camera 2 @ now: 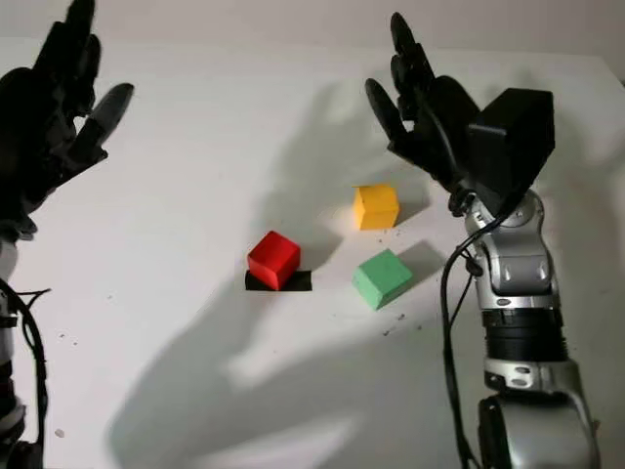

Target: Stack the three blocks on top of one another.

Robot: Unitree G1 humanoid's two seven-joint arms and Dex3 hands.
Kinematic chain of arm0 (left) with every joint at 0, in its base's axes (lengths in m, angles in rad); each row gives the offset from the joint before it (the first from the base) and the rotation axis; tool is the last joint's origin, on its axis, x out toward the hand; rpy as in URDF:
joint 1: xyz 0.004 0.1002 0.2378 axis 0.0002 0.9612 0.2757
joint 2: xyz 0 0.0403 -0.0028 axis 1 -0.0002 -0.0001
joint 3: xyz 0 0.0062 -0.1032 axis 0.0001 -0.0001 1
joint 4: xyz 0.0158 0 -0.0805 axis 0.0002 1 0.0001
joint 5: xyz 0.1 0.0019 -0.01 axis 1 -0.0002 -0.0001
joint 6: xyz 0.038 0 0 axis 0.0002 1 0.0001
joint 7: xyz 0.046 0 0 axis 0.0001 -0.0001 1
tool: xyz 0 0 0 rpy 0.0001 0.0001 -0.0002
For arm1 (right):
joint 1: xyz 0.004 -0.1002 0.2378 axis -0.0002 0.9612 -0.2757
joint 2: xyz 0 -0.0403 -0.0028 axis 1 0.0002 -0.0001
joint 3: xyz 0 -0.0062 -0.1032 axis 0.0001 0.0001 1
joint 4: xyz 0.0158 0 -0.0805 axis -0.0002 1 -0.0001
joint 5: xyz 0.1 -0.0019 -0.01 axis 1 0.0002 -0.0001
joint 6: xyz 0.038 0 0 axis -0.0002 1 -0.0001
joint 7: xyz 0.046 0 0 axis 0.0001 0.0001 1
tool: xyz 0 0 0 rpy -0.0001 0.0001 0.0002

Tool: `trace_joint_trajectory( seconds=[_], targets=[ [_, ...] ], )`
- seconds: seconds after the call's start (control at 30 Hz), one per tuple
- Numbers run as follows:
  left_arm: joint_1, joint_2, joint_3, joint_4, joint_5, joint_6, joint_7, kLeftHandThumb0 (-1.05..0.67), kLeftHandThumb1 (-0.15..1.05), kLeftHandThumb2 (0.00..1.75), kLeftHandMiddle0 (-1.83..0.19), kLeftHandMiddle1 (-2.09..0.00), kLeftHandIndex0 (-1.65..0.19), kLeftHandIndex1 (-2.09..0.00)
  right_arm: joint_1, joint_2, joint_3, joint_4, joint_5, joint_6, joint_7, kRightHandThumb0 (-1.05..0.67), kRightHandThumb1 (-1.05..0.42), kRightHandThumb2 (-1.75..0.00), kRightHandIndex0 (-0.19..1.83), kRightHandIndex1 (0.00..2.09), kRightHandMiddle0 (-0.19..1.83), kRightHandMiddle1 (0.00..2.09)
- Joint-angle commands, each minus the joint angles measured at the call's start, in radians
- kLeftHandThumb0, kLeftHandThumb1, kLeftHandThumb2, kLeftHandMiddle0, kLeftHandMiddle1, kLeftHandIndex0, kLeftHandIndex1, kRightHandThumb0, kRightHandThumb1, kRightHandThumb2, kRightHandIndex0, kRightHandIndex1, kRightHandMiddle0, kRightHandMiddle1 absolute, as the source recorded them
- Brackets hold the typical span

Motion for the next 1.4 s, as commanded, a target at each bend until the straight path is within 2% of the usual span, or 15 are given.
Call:
trace_joint_trajectory(
  seconds=[0.0, 0.13, 0.23, 0.33, 0.4, 0.5, 0.57, 0.7, 1.1, 1.37],
  targets=[
    [-0.001, -0.010, 0.009, 0.041, -0.009, -0.037, 0.033, -0.73, 1.05, 0.48, 0.19, -0.01, 0.19, 0.00, -0.038, -0.035, -0.001, 0.009, -0.008, 0.005, 0.011, -0.74, -1.02, -0.11, -0.05, 0.08, 0.01, 0.11],
    [-0.007, -0.027, 0.007, 0.102, -0.019, -0.066, 0.094, -0.73, 1.05, 0.50, 0.19, -0.01, 0.19, 0.00, -0.081, -0.091, 0.010, 0.026, -0.050, -0.004, 0.033, -0.66, -0.92, -0.04, 0.15, 0.18, 0.14, 0.20],
    [-0.005, -0.028, 0.005, 0.130, -0.035, -0.087, 0.111, -0.72, 1.05, 0.51, 0.19, -0.03, 0.19, 0.00, -0.104, -0.140, 0.037, 0.023, -0.119, -0.023, 0.037, -0.64, -0.88, -0.05, 0.32, 0.29, 0.08, 0.58],
    [0.000, -0.024, -0.006, 0.133, -0.044, -0.094, 0.113, -0.71, 1.05, 0.52, 0.19, -0.01, 0.19, 0.00, -0.119, -0.194, 0.064, 0.025, -0.188, -0.069, 0.047, -0.62, -0.84, -0.04, 0.40, 0.34, 0.11, 0.67],
    [0.004, -0.026, -0.008, 0.131, -0.059, -0.100, 0.106, -0.69, 1.05, 0.53, 0.19, 0.00, 0.19, 0.00, -0.123, -0.234, 0.084, 0.021, -0.230, -0.098, 0.070, -0.62, -0.84, -0.05, 0.41, 0.33, 0.18, 0.56],
    [0.006, -0.028, -0.013, 0.131, -0.071, -0.103, 0.107, -0.68, 1.05, 0.53, 0.19, 0.00, 0.19, 0.00, -0.118, -0.278, 0.107, 0.020, -0.279, -0.145, 0.096, -0.60, -0.83, -0.05, 0.41, 0.21, 0.36, 0.25],
    [0.009, -0.033, -0.019, 0.132, -0.076, -0.114, 0.110, -0.67, 1.05, 0.53, 0.19, 0.00, 0.19, 0.00, -0.107, -0.298, 0.128, 0.016, -0.321, -0.179, 0.099, -0.61, -0.82, -0.05, 0.36, 0.15, 0.40, 0.17],
    [0.019, -0.045, -0.030, 0.135, -0.081, -0.140, 0.115, -0.65, 1.05, 0.54, 0.19, 0.00, 0.19, 0.00, -0.079, -0.332, 0.160, -0.003, -0.389, -0.220, 0.110, -0.67, -0.83, -0.06, 0.31, 0.10, 0.40, 0.13],
    [0.035, -0.060, -0.067, 0.119, -0.079, -0.138, 0.133, -0.67, 1.05, 0.54, 0.19, -0.04, 0.19, -0.01, 0.020, -0.379, 0.192, -0.073, -0.514, -0.320, 0.121, -0.67, -0.85, -0.06, 0.27, 0.06, 0.39, 0.08],
    [0.038, -0.061, -0.075, 0.118, -0.092, -0.139, 0.118, -0.67, 1.05, 0.52, 0.19, 0.00, 0.19, 0.00, 0.064, -0.364, 0.243, -0.071, -0.617, -0.359, 0.078, -0.68, -0.85, -0.05, 0.26, 0.06, 0.43, 0.08]
  ],
)
